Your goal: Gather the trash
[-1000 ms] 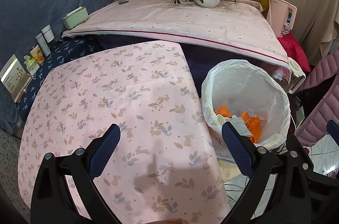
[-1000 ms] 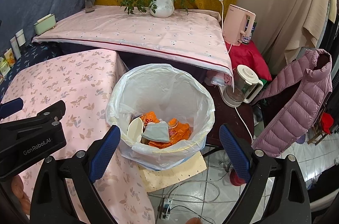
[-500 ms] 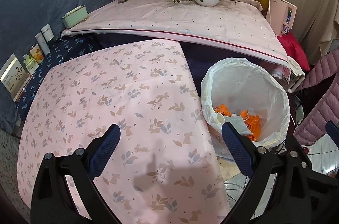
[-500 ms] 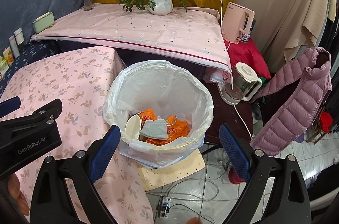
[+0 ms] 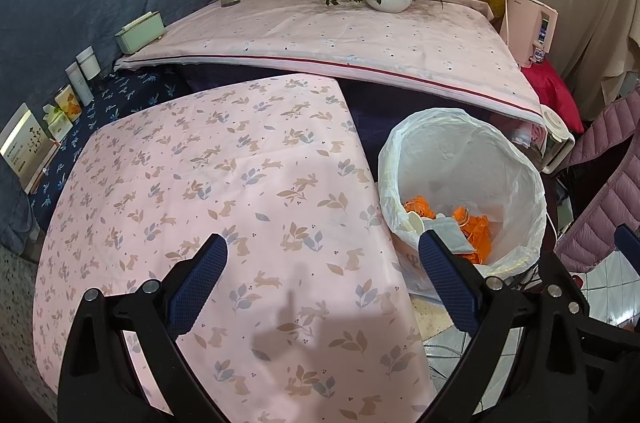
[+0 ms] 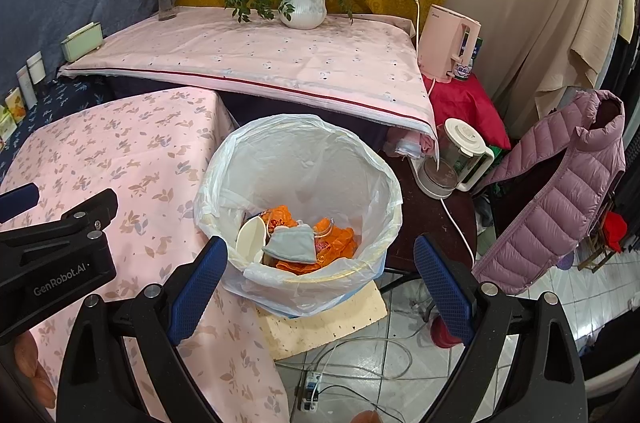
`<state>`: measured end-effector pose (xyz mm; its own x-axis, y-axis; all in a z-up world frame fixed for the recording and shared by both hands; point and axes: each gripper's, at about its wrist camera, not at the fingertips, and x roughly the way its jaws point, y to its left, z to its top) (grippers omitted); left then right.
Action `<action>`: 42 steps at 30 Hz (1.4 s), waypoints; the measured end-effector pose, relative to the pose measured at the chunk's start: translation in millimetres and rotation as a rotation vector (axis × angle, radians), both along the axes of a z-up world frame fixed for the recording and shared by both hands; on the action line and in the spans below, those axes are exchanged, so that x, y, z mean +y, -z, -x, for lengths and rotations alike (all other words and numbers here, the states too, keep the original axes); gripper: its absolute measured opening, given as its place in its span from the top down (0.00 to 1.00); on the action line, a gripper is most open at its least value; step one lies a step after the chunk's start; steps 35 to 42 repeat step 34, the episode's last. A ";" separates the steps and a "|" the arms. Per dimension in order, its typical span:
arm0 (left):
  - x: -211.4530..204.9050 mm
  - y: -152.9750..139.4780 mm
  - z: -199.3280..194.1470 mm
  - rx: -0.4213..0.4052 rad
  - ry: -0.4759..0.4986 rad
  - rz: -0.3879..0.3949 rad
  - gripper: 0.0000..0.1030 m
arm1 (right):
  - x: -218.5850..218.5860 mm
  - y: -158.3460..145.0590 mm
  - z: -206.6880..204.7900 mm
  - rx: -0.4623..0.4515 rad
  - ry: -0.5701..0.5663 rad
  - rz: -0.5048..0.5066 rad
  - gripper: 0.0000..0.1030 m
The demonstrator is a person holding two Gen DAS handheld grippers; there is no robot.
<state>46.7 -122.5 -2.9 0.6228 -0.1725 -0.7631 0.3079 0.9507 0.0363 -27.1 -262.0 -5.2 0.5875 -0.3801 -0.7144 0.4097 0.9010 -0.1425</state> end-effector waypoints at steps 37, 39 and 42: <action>3.9 7.1 0.6 0.033 0.032 -0.004 0.11 | -1.8 4.8 4.5 0.003 0.015 -0.006 0.12; 3.9 7.1 0.6 0.033 0.032 -0.004 0.11 | -1.8 4.8 4.5 0.003 0.015 -0.006 0.12; 3.9 7.1 0.6 0.033 0.032 -0.004 0.11 | -1.8 4.8 4.5 0.003 0.015 -0.006 0.12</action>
